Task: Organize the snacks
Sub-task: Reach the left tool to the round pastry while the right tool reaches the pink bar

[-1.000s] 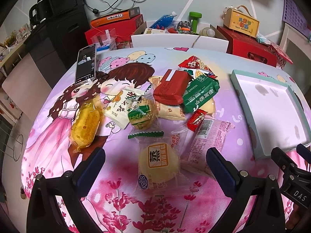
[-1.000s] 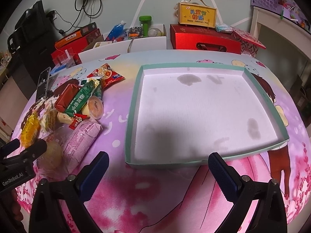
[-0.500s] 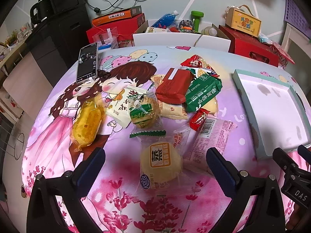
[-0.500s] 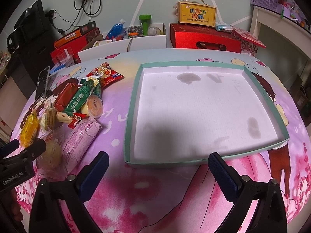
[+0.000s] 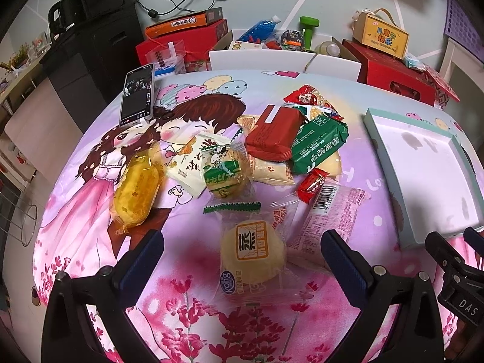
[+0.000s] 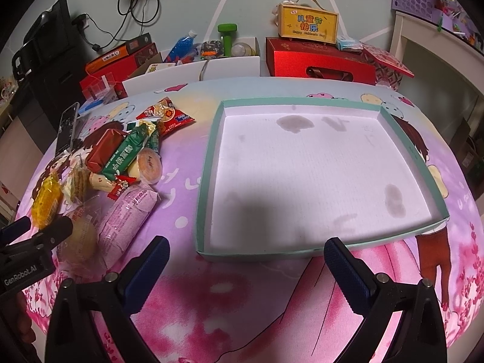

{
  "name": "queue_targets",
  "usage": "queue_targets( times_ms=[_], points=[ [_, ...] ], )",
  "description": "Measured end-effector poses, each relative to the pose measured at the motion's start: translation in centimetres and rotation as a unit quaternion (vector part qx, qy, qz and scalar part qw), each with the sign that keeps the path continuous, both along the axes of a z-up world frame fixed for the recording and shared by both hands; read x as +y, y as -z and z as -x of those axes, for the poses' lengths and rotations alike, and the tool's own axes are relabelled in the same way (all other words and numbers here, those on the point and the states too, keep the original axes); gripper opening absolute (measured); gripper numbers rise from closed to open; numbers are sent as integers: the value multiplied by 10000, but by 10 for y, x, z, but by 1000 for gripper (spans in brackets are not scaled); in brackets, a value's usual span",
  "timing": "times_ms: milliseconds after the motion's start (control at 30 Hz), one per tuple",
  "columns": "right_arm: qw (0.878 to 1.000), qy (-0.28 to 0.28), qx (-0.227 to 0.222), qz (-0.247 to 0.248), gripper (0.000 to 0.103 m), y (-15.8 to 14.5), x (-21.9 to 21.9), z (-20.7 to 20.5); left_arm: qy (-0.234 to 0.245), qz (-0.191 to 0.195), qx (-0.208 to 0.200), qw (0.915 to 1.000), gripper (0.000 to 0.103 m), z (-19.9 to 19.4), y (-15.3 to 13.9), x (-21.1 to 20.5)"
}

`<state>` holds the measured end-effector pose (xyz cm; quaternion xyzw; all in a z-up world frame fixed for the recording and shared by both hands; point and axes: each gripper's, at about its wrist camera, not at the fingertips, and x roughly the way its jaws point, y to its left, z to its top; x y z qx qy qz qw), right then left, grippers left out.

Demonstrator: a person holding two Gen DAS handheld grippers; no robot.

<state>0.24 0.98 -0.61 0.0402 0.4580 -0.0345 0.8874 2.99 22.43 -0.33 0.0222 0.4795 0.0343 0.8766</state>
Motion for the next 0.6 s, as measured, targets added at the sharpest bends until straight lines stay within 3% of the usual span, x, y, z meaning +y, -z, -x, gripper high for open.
queue_targets(
  times_ms=[400,600],
  points=[
    [10000,-69,-9,10,103,-3,3,0,-86,190,-125,9997,103,1,-5,8],
    [9996,-263,-132,-53,103,-8,14,-2,-408,471,-396,9973,103,3,-16,31]
  ],
)
